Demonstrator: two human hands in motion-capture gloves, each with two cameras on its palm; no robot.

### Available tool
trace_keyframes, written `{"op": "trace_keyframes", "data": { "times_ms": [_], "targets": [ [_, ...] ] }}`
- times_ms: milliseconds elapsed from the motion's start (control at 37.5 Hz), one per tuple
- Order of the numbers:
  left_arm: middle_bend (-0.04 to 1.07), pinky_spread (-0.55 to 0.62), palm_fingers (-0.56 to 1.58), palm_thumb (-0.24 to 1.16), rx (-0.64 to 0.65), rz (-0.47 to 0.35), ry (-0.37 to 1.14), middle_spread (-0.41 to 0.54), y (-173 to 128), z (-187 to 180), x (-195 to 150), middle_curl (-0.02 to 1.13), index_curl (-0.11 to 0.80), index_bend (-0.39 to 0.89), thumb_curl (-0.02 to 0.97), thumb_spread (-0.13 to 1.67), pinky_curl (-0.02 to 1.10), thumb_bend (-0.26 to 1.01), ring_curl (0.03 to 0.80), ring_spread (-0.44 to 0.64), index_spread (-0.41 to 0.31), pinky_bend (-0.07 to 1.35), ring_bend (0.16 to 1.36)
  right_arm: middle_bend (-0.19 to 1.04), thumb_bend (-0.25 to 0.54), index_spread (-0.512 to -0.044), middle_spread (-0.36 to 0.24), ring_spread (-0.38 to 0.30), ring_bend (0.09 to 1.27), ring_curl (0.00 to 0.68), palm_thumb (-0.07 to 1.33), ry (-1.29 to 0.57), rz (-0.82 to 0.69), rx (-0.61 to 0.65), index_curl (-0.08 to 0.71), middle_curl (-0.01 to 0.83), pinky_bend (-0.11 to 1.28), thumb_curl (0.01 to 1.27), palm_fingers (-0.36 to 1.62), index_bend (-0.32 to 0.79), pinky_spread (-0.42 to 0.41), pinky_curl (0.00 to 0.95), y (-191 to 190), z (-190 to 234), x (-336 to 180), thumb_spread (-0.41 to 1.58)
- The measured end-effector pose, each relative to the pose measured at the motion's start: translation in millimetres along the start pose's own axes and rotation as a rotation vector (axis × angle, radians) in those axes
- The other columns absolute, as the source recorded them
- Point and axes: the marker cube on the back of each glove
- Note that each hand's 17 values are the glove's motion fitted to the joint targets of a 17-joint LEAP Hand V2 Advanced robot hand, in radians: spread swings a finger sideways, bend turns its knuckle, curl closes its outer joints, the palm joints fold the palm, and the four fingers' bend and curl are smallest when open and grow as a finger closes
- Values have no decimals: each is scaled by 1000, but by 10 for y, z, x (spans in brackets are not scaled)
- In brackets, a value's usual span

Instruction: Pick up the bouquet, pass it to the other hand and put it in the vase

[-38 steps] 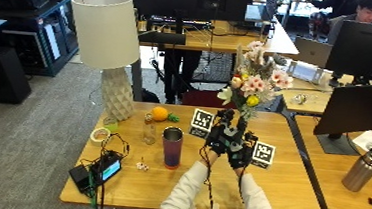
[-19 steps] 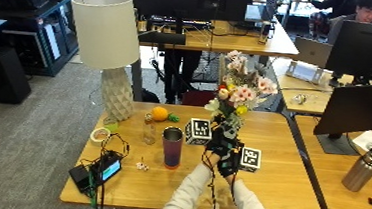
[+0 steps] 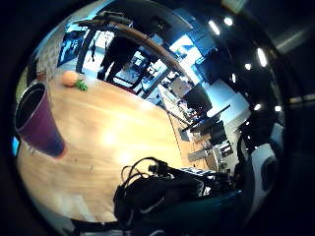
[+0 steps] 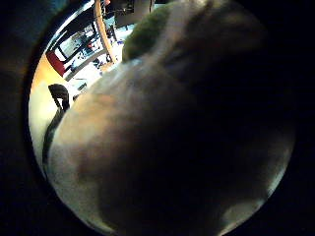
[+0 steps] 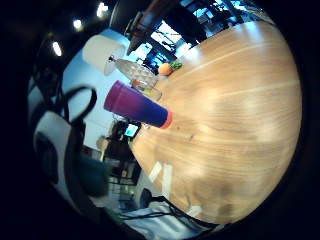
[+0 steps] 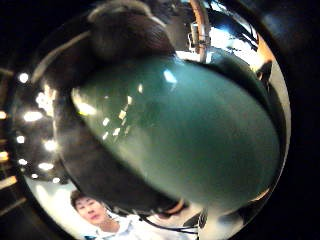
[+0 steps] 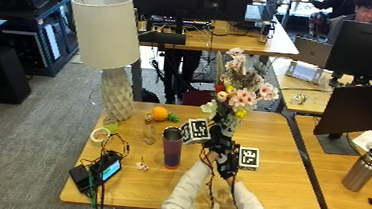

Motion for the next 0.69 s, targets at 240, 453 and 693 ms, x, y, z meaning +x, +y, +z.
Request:
{"op": "trace_keyframes", "data": {
  "times_ms": [240, 453, 693],
  "targets": [
    [749, -427, 1428, 849, 115, 74, -80, -374, -435, -417, 299, 558, 553, 503, 697, 276, 441, -25, 471, -399, -392, 596, 796, 595, -50, -193, -96, -199, 790, 461, 853, 16, -24, -2, 459, 504, 719, 588, 1035, 81, -251, 455, -8, -242, 133, 767],
    [760, -430, 1419, 849, 238, 120, -116, -375, -889, -835, 547, 559, 567, 507, 723, 256, 440, -28, 476, -401, -396, 602, 800, 537, -32, -199, -83, -196, 719, 432, 808, 139, -96, 10, 388, 482, 613, 564, 1115, 81, -214, 417, -42, -431, 221, 858],
    [767, -431, 1414, 847, 341, 74, -164, -375, -1200, -1290, 317, 558, 579, 506, 749, 244, 436, -28, 477, -399, -390, 601, 801, 506, -23, -199, -78, -179, 692, 428, 807, 158, -68, -4, 343, 476, 560, 550, 1154, 90, -202, 395, -39, -502, 368, 916]
  ]
}}
